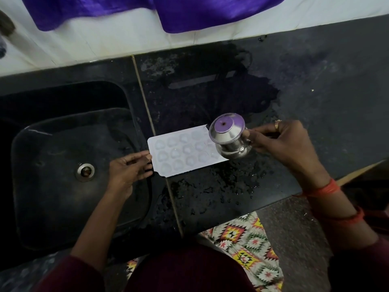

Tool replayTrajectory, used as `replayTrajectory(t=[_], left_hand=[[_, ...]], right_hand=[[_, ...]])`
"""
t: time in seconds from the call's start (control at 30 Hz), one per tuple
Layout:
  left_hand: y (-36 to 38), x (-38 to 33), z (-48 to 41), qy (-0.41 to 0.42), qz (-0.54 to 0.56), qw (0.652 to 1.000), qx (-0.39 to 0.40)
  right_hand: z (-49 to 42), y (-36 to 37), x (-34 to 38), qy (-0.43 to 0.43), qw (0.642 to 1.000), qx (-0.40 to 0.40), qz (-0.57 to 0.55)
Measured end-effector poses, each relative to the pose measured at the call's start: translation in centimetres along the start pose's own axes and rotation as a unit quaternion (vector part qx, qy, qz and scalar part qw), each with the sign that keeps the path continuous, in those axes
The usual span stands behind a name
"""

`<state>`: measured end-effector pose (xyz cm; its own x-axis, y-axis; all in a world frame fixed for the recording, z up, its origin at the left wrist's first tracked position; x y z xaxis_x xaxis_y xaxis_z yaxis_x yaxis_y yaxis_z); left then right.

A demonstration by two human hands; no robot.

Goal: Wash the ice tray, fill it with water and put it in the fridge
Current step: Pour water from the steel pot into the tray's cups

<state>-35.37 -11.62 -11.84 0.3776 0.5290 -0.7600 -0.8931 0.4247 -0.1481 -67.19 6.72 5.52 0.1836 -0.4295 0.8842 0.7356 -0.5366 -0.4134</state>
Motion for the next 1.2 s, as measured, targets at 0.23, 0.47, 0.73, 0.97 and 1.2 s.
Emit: replayTrajectory(t=[0.23, 0.47, 0.73, 0.97, 1.2], left_hand=[[0.0, 0.0, 0.1, -0.003, -0.003, 1.0, 0.003], [0.0, -0.2, 0.3, 0.002, -0.004, 1.0, 0.009], [-0.1, -0.1, 0.2, -0.002, -0.005, 1.0, 0.008], [0.1, 0.0, 0.2, -0.004, -0.004, 1.0, 0.003], [0.0, 0.0, 0.3, -0.001, -0.009, 1.0, 0.004]], right_hand=[[0.4, 0.0, 0.2, 0.009, 0.994, 0.018, -0.108], [1.1, -0.2, 0.3, 0.007, 0.996, 0.014, -0.09], [1.7, -0.6, 0.2, -0.008, 1.0, 0.012, 0.023], [1.9, -0.9, 0.3, -0.018, 0.998, 0.0, 0.065], [2.1, -1.0, 0.4, -0.018, 0.997, -0.001, 0.075]])
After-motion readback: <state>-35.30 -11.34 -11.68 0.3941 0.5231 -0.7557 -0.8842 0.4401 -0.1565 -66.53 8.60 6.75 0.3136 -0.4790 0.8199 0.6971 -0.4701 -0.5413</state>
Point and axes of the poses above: each hand's wrist, its own z-axis away from the middle knuckle, its own y-axis out of the palm, x = y × z, the point moved 8 cm from there along -z, towards the middle knuckle, and after that the axes turned 11 degrees about -z, right-handed, at the moved point
